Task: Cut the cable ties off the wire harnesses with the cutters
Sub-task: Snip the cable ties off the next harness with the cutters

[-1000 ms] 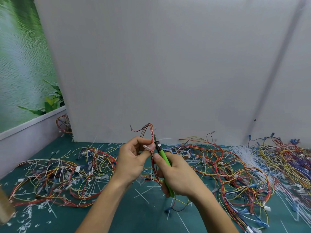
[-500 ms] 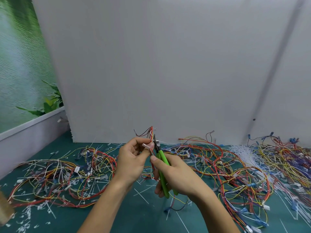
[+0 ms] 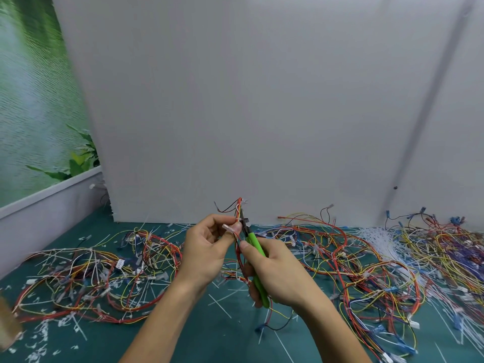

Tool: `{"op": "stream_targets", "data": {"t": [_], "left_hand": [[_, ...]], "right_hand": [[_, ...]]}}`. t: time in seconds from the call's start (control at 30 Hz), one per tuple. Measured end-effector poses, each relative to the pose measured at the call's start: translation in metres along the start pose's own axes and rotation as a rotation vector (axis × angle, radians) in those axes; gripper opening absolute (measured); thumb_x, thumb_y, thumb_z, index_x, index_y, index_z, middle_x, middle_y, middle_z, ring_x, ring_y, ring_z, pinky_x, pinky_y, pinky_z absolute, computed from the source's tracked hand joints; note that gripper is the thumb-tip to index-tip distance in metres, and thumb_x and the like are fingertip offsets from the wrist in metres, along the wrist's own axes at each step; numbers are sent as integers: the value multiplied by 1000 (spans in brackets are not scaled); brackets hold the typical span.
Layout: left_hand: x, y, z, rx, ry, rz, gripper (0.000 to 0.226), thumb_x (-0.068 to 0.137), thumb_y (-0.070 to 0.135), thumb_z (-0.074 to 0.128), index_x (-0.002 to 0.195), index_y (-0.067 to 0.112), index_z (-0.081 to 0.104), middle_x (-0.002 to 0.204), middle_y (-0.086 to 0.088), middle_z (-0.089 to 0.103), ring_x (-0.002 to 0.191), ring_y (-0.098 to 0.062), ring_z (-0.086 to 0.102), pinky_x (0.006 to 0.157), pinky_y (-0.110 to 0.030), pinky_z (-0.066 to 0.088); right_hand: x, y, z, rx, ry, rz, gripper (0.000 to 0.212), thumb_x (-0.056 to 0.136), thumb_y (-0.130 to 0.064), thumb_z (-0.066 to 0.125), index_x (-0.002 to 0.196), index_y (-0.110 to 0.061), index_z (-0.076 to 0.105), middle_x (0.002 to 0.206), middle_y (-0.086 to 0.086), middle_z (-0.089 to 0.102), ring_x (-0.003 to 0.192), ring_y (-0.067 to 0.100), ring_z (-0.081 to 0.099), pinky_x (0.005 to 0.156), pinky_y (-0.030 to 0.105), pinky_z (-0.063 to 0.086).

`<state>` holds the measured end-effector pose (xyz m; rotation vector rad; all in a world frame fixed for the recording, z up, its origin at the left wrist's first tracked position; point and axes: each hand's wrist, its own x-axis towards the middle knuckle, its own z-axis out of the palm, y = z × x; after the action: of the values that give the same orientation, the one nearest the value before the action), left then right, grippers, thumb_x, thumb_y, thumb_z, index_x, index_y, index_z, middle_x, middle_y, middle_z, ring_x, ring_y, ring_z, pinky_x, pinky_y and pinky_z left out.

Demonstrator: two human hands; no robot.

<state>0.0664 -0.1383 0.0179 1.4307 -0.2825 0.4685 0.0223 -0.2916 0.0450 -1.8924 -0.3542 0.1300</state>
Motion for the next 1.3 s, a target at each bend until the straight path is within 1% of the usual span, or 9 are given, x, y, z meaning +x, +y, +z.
{"op": "stream_targets", "data": {"t": [0.27,0.47,0.7,0.83,0.93,1.03,1.17,1.23,1.3], "left_hand": [[1,0,-2,-4,0,4,6,88,10,74,94,12,73,75,11,71,65,2,60,64,-12,48],[1,2,-2,-5,2,3,7,89,10,73,96,10,72,76,10,71,66,1,60,64,-12,48],[1,3,0,-15,32,-10,8,89,7,73,96,8,71,74,12,70,63,2,58,63,-11,47],[0,5,0,-18,35,-28,8,89,9,73,96,9,72,77,8,72,65,1,60,63,-12,48],[0,5,-2,-36,40,-67,10,89,11,73,99,10,73,80,3,73,64,-3,59,61,-16,49],[1,7,-5,-54,44,-107,11,87,16,74,97,14,75,81,-4,71,62,-9,54,59,-20,49],[2,12,-6,-218,38,-203,23,81,20,73,100,8,75,82,-10,68,52,-8,43,44,-19,39],[3,14,-7,-318,24,-244,18,88,10,67,104,3,71,82,-7,69,48,-6,40,37,-16,33],[3,17,-7,-418,12,-278,17,93,2,60,107,-1,68,82,-5,70,47,-4,41,36,-15,32]], "right_hand": [[0,-3,0,32,-1,14,39,108,-35,48,98,2,49,75,6,55,47,26,61,57,54,54],[2,-1,2,51,-8,24,36,107,-38,49,93,-5,51,79,7,57,54,28,64,58,53,58],[3,2,2,6,5,-9,34,108,-37,48,83,-13,49,69,1,54,44,27,59,50,49,52],[4,1,2,52,48,-2,35,109,-35,46,90,-5,50,73,9,53,43,26,58,45,40,51],[6,2,-2,93,101,19,39,108,-35,47,108,4,54,74,6,54,42,24,58,42,33,48],[6,2,-6,141,115,15,39,107,-35,49,112,3,56,76,5,55,42,24,57,41,31,49],[7,2,-10,210,140,1,33,106,-33,53,109,-1,59,79,6,57,50,27,61,52,42,54],[9,3,-13,226,160,-2,26,106,-32,55,106,-6,60,84,8,60,57,28,64,61,49,58],[9,4,-15,225,171,-5,21,105,-32,57,108,-12,62,88,9,64,61,27,68,64,49,60]]}}
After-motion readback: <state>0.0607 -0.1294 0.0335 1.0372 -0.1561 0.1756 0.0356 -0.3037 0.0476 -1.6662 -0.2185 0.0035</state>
